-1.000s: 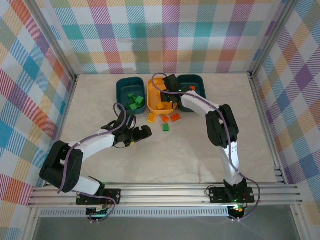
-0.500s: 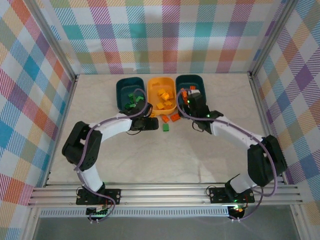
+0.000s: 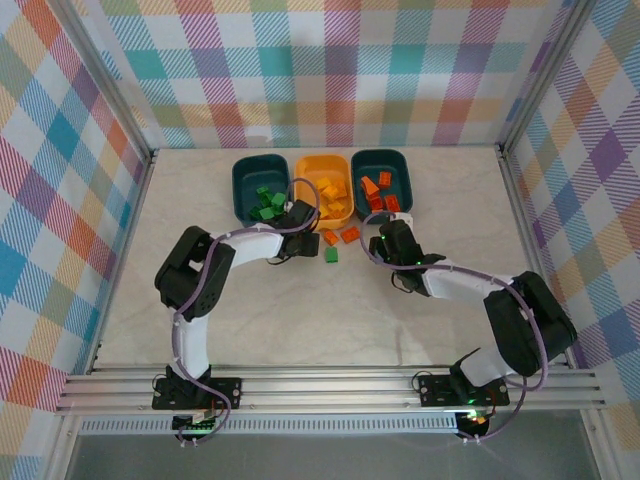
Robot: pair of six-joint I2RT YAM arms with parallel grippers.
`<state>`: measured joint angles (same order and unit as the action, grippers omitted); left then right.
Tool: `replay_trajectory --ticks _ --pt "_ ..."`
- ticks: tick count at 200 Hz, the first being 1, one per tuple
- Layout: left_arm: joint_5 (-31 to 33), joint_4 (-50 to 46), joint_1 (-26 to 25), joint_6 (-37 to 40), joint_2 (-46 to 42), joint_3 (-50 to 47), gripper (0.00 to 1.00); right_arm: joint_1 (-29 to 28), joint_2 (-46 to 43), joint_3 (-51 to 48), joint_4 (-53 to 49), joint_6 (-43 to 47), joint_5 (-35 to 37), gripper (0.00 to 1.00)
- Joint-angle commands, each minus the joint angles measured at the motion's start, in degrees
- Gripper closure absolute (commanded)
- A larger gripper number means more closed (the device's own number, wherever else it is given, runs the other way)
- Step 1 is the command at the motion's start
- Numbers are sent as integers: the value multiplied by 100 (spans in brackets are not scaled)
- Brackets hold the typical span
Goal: Sort the legos into containers by color
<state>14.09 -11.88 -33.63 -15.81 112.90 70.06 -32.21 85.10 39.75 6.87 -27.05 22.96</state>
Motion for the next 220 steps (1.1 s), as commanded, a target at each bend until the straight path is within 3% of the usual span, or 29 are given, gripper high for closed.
replay_trajectory --ticks 1,27,66,108,144,174,220 --pt "0 292 -30 219 247 236 30 39 114 86 297 -158 138 46" --pt "15 286 -29 249 365 330 46 39 93 67 332 -160 114 47" --pt "-53 257 -30 191 282 250 62 38 99 76 341 -134 117 49" --pt "-327 188 -179 -6 -575 -345 72 39 99 77 341 -112 118 49" --pt "-441 21 -250 -161 -1735 -700 72 48 50 25 345 -203 139 49" --pt "-495 -617 -183 -179 -1567 195 72 73 -119 -158 508 -448 305 51" --pt "-1004 -1651 146 -526 166 2432 74 332 -411 -449 540 -809 419 49"
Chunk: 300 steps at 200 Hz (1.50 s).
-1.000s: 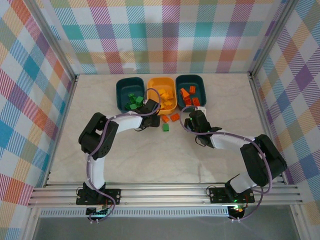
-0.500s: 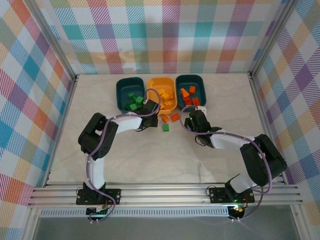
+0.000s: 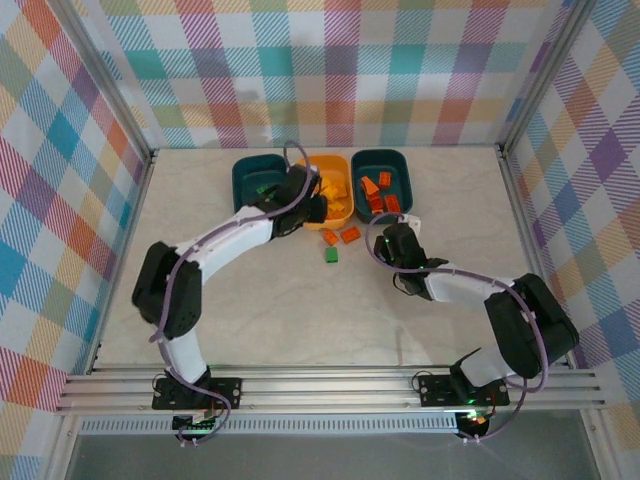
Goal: Sort the legos into containers by color
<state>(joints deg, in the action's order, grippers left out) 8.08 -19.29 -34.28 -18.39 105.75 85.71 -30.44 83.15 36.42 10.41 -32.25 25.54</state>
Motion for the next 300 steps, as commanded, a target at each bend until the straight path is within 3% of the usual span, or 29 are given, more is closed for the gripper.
replay_trajectory --ticks 1,27,54,126,152,187,232,268,300 --pt "-421 -936 220 -269 918 938 74 164 -215 -122 186 -284 162 48" --pt "-962 -1470 454 -439 1747 2023 74 299 -312 -170 127 -358 143 48" --pt "-864 -1991 519 -447 2269 2793 74 345 -348 -211 177 -409 51 47" --pt "-1017 -2367 611 -417 3078 3663 64 354 -177 -123 228 -458 -222 47" --pt "-1229 -2558 660 -429 3424 4084 65 353 -155 -104 229 -423 -251 47" --pt "-1275 -2480 688 -433 3452 4086 61 358 -168 -108 250 -357 -259 47" --pt "-1592 -2127 637 -396 2758 3656 27 355 -115 -74 250 -298 -273 46" --pt "-1535 -1734 403 -475 1482 2721 18 354 -90 -43 251 -273 -311 45" --pt "-807 -732 -126 -810 15 669 4 354 34 32 197 -320 -407 44"
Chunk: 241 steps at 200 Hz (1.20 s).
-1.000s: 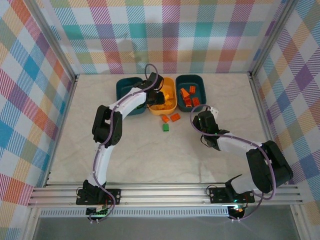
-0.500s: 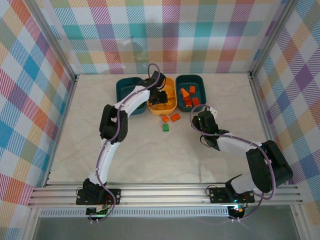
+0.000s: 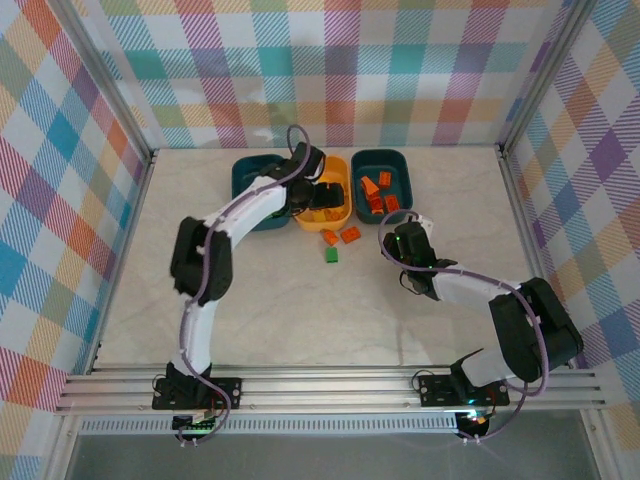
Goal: Sort the legos into containers by color
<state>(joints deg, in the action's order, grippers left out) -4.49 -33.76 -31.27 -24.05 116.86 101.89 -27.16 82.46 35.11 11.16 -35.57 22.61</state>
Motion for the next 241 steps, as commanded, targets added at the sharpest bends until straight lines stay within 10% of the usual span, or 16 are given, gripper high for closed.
replay_trajectory --ticks 1,148,199,241 --pt "471 727 -439 -255 -1122 -985 4 26 100 163 123 14 -111 44" --pt "1027 347 -1209 -730 396 -1391 23 26 -63 77 85 -33 -26 41" --pt "1528 -9 -1211 -638 769 -1039 60 32 -80 72 88 -4 -46 41" --pt "1574 -17 -1230 -585 524 -1219 66 26 -82 67 88 0 -24 41"
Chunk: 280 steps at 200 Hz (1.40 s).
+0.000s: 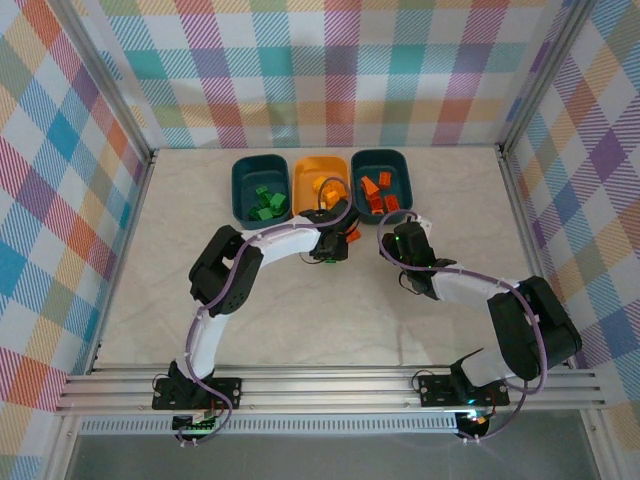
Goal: Sort the legos into containers by color
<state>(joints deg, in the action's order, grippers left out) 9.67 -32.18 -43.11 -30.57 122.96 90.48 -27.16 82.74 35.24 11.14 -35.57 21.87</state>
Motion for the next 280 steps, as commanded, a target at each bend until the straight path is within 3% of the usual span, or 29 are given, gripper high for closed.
replay_trajectory --ticks 1,73,95,116,148,177,228,263,280 --pt "158 -179 -42 68 -95 -85 66 26 -109 53 90 -1 48 41" --pt "-99 -376 49 359 -1177 -65 69 26 -91 66 89 7 32 42" --pt "53 -510 415 567 -1636 -31 68 26 -96 64 99 3 20 42" --pt "-79 -604 1111 644 -1788 -8 68 26 -74 65 120 -11 -29 42" --pt "-448 -700 2131 760 -1409 238 68 26 -58 71 118 -18 -67 42" --pt "-1042 -741 2743 603 -734 663 71 26 -47 77 121 -22 -98 42" --pt "-1014 -1101 2852 574 52 1534 68 26 -47 84 117 6 -69 42" --pt "-684 -1178 2852 361 212 1574 66 24 -84 88 88 7 -108 42" --pt "-602 -1141 2852 385 176 1577 60 31 -91 89 82 12 -112 42"
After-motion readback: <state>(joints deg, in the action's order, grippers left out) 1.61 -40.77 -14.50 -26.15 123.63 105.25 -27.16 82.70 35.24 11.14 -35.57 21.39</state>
